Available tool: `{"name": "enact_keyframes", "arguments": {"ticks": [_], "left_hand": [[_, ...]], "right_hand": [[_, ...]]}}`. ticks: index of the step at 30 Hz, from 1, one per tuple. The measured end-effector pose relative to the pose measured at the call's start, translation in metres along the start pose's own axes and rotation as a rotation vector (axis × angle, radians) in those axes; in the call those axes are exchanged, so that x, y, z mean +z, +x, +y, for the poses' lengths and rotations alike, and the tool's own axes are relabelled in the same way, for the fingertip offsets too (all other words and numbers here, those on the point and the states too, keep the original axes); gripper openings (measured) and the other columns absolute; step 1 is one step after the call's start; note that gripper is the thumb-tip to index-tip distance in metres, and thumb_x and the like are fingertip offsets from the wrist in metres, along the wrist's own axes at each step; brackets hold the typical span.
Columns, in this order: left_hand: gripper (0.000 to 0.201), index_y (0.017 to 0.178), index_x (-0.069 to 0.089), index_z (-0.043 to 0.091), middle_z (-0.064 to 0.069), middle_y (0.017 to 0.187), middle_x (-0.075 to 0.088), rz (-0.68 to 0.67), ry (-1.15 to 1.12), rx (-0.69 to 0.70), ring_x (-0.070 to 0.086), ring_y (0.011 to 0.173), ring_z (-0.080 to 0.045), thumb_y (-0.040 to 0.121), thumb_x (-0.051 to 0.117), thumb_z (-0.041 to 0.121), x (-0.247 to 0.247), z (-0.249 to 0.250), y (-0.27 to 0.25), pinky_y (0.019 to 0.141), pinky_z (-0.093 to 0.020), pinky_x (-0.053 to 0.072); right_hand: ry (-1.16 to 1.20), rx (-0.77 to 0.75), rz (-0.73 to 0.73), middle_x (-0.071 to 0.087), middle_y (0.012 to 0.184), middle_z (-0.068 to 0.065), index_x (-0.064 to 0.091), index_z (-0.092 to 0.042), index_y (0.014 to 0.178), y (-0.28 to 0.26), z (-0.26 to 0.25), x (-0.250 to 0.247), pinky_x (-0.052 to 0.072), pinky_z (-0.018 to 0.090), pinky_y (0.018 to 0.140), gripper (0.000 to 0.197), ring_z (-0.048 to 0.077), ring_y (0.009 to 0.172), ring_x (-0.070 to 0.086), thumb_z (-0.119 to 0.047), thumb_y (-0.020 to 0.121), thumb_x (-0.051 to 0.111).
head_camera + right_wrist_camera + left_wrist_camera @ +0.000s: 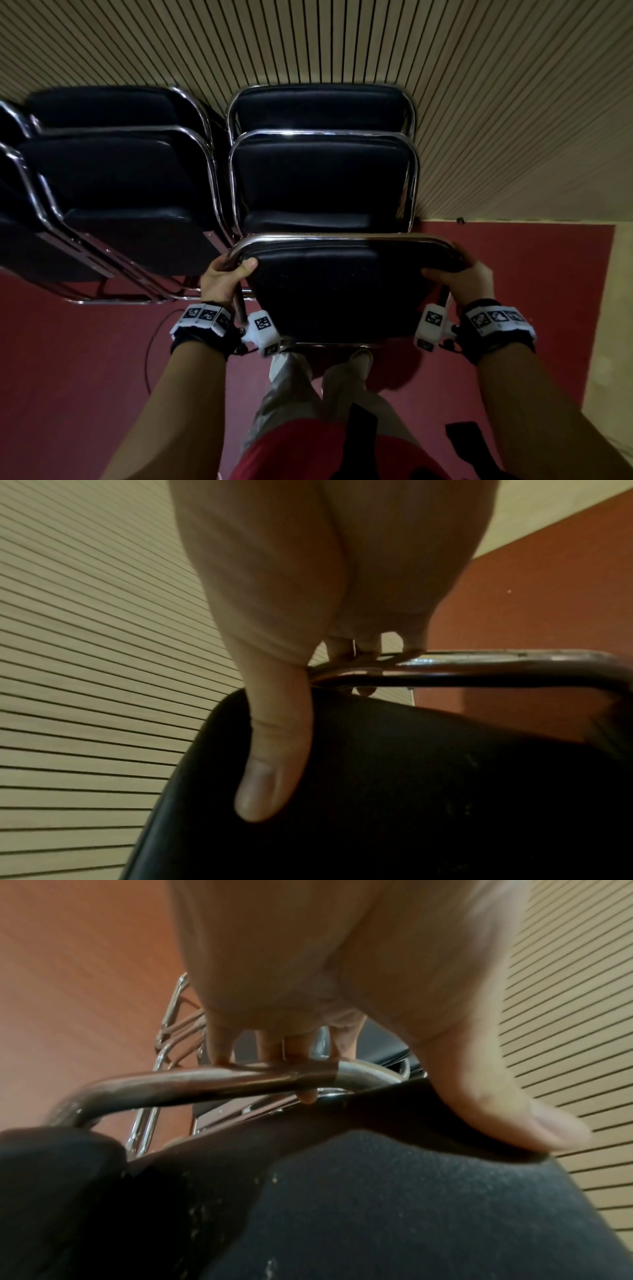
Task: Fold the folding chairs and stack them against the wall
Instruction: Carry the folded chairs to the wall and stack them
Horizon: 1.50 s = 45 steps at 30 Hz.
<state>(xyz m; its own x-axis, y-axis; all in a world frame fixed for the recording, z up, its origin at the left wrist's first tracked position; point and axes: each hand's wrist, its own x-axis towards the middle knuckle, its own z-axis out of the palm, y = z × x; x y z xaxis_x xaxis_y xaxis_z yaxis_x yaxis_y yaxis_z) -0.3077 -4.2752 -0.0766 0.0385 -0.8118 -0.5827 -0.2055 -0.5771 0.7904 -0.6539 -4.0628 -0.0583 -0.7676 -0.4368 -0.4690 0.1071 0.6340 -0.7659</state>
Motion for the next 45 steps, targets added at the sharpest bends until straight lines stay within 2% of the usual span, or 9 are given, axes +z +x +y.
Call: {"name": "enact_keyframes", "arguments": {"ticks": [5,14,18,22,25,28,33,37,45], "left_hand": [[0.065,0.118,0.065,0.009,-0.006,0.115,0.071,-0.012,0.03,-0.023,0.066,0.111,-0.027,0.063,0.093,0.026,-0.002,0.009,0.019,0.105,-0.045,0.049],[0.057,0.126,0.063,0.006,-0.008,0.117,0.07,-0.038,0.058,-0.014,0.067,0.104,-0.026,0.076,0.085,0.02,-0.009,0.034,0.049,0.1,-0.042,0.051],[0.032,0.112,0.068,0.011,-0.01,0.109,0.073,-0.186,0.088,-0.007,0.07,0.094,-0.02,0.083,0.079,0.021,-0.009,0.047,0.061,0.097,-0.038,0.052],[0.077,0.126,0.064,0.005,-0.016,0.119,0.07,-0.246,0.048,-0.02,0.067,0.112,-0.034,0.063,0.091,0.041,-0.007,0.055,0.07,0.105,-0.051,0.048],[0.058,0.126,0.063,0.006,-0.018,0.121,0.069,-0.239,0.017,-0.029,0.065,0.113,-0.038,0.077,0.084,0.029,0.0,0.062,0.068,0.105,-0.057,0.047],[0.04,0.12,0.059,0.011,-0.015,0.122,0.067,-0.162,-0.021,-0.065,0.064,0.115,-0.035,0.085,0.077,0.018,0.002,0.06,0.074,0.106,-0.052,0.047],[0.04,0.105,0.061,0.024,-0.006,0.115,0.068,-0.1,0.032,-0.084,0.065,0.111,-0.027,0.075,0.087,0.03,0.005,0.056,0.086,0.107,-0.044,0.047],[0.076,0.125,0.061,0.018,-0.006,0.12,0.068,-0.099,0.046,-0.091,0.065,0.111,-0.026,0.06,0.091,0.043,0.01,0.055,0.087,0.106,-0.043,0.048],[0.072,0.137,0.053,0.017,-0.01,0.124,0.067,-0.129,-0.073,-0.129,0.068,0.106,-0.028,0.076,0.085,0.033,0.018,0.061,0.091,0.101,-0.046,0.052]], "right_hand": [[-0.035,0.008,-0.012,0.063,0.128,0.012,0.053,-0.01,0.14,0.015,-0.011,0.014,0.043,0.023,0.084,0.084,0.012,0.105,0.054,-0.007,0.065,0.09],[-0.042,0.027,0.001,0.062,0.13,0.012,0.053,-0.009,0.141,0.027,-0.025,0.04,0.044,0.025,0.088,0.086,0.013,0.106,0.054,-0.009,0.064,0.091],[-0.073,0.009,0.001,0.064,0.126,0.01,0.056,-0.011,0.137,0.035,-0.029,0.052,0.044,0.024,0.085,0.082,0.013,0.104,0.055,-0.014,0.064,0.092],[-0.082,0.013,0.012,0.062,0.127,0.006,0.055,-0.015,0.139,0.044,-0.035,0.058,0.043,0.024,0.086,0.083,0.015,0.108,0.055,-0.018,0.065,0.092],[-0.104,0.015,0.022,0.062,0.13,0.008,0.054,-0.018,0.14,0.05,-0.038,0.059,0.045,0.026,0.088,0.084,0.023,0.117,0.058,-0.023,0.065,0.092],[-0.126,0.009,0.026,0.063,0.13,0.011,0.054,-0.015,0.141,0.055,-0.04,0.062,0.047,0.028,0.09,0.086,0.026,0.118,0.06,-0.023,0.064,0.092],[-0.151,0.021,0.019,0.063,0.13,0.01,0.054,-0.012,0.141,0.067,-0.046,0.06,0.046,0.026,0.091,0.086,0.024,0.119,0.06,-0.02,0.064,0.092],[-0.15,0.023,0.022,0.061,0.134,0.01,0.053,-0.013,0.142,0.073,-0.049,0.059,0.046,0.026,0.094,0.087,0.024,0.121,0.058,-0.019,0.065,0.092],[-0.074,0.032,0.032,0.058,0.138,0.009,0.048,-0.017,0.146,0.076,-0.055,0.068,0.045,0.026,0.095,0.085,0.024,0.125,0.056,-0.023,0.071,0.088]]}}
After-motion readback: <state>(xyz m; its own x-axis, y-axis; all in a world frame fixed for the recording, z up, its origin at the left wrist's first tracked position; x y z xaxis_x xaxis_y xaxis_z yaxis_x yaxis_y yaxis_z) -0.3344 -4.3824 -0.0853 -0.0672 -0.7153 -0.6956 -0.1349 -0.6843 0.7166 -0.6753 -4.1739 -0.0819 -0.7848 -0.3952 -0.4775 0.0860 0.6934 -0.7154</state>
